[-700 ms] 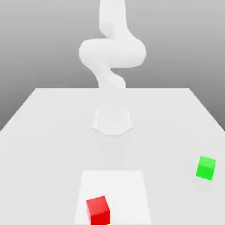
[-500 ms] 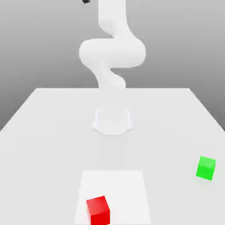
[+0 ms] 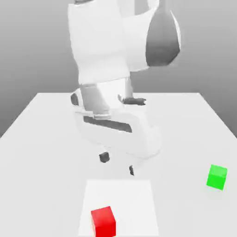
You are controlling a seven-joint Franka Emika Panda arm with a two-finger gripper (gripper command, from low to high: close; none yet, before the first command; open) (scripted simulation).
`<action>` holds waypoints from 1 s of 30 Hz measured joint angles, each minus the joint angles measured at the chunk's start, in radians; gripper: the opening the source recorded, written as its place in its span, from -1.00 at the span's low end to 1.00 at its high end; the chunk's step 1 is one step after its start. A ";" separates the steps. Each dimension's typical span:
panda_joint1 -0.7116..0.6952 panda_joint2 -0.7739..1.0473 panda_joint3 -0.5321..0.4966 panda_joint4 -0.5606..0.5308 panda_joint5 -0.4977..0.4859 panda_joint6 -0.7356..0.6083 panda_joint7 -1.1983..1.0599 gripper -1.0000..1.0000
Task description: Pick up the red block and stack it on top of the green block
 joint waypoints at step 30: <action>0.254 0.093 0.077 -0.111 -0.202 0.073 0.462 -1.00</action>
